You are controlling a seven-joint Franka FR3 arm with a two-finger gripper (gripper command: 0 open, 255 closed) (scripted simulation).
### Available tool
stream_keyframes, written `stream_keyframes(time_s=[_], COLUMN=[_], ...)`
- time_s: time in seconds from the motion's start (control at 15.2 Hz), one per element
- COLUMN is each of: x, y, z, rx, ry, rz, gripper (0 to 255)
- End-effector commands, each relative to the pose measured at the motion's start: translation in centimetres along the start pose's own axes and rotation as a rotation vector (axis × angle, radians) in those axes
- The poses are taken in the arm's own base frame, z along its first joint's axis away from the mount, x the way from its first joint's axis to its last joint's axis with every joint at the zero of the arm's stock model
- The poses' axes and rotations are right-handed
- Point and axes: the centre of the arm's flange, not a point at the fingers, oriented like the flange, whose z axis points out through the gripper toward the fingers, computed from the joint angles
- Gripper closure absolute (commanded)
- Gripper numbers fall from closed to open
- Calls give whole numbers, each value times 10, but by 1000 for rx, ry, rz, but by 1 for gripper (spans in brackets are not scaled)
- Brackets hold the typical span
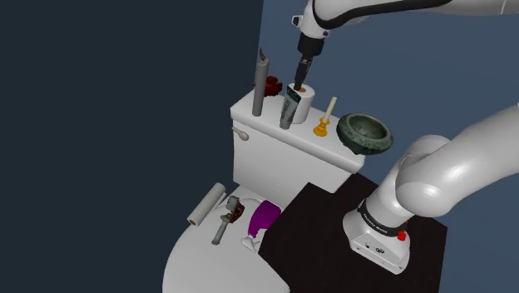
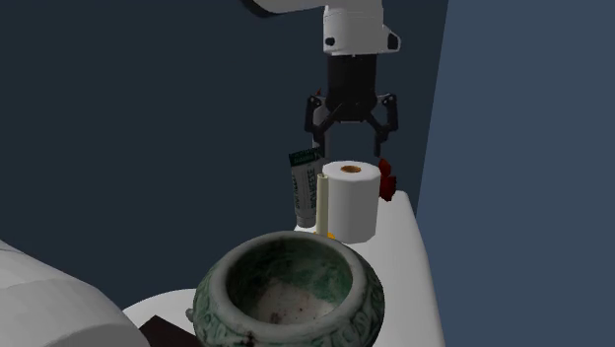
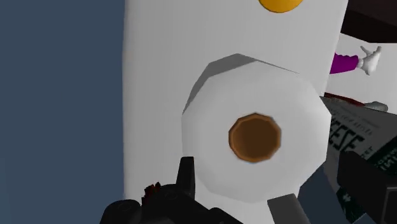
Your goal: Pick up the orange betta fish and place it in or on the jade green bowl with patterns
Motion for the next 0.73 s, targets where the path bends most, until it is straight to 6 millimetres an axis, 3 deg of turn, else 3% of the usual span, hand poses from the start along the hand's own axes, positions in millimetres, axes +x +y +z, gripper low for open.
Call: stream_keyframes(time_s=[0.0, 0.66], x=[17, 119], y=[16, 82], z=[6, 41], rx=[-1, 2], ry=[11, 60], rz=[-52, -297], gripper=[0, 0])
